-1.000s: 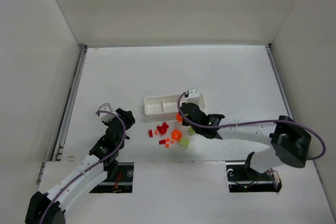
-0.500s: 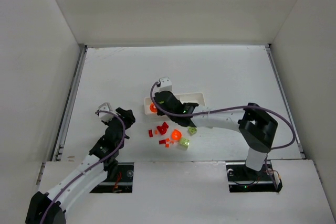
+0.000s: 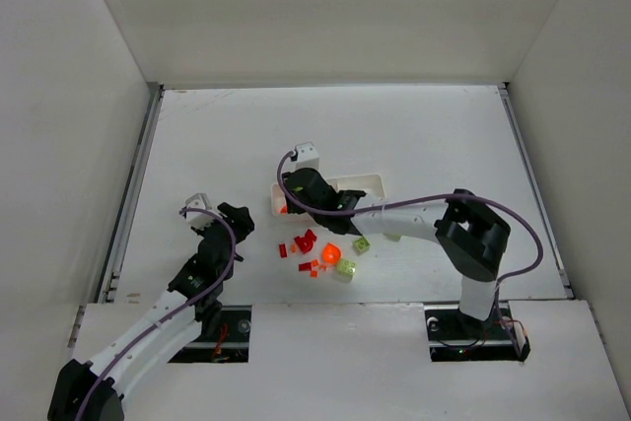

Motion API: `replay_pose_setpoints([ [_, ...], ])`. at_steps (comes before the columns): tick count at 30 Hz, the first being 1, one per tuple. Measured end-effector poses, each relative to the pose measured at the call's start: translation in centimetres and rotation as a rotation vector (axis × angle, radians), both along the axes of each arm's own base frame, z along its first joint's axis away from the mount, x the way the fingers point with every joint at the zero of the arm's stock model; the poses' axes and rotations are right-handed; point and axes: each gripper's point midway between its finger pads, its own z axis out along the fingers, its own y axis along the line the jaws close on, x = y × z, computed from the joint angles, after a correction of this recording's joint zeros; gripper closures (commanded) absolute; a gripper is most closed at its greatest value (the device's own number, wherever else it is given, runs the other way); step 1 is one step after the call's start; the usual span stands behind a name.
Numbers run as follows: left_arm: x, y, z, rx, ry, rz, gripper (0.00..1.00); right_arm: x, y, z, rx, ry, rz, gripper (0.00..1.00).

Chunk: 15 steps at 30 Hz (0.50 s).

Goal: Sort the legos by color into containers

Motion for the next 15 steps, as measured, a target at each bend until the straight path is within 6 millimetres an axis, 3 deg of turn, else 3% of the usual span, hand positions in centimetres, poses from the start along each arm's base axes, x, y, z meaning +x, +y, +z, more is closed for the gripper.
replay_pose_setpoints([
  [4,0.0,0.0,0.0,-0.001,-0.001,-0.001,0.53,-0.9,-1.8,-0.3,-0.011,0.0,-0.008,0.7],
  [6,0.0,0.0,0.0,-0.001,-0.001,-0.002,0.56,-1.8,-3.8,-0.1,-0.021,-0.004,-0.015,0.76],
  [9,0.0,-0.1,-0.1,0.0,0.001,-0.003,0.64,-3.9,-7.1,0.8,-0.015,-0.02,-0.03,0.77],
  [11,-0.1,-0.1,-0.2,0.004,0.007,-0.006,0.67,-5.7,-9.1,1.2,-0.006,-0.031,-0.037,0.74],
  [15,-0.3,-0.5,-1.2,0.026,0.042,-0.023,0.68,-8.7,-12.1,0.6,-0.001,-0.006,-0.059,0.54],
])
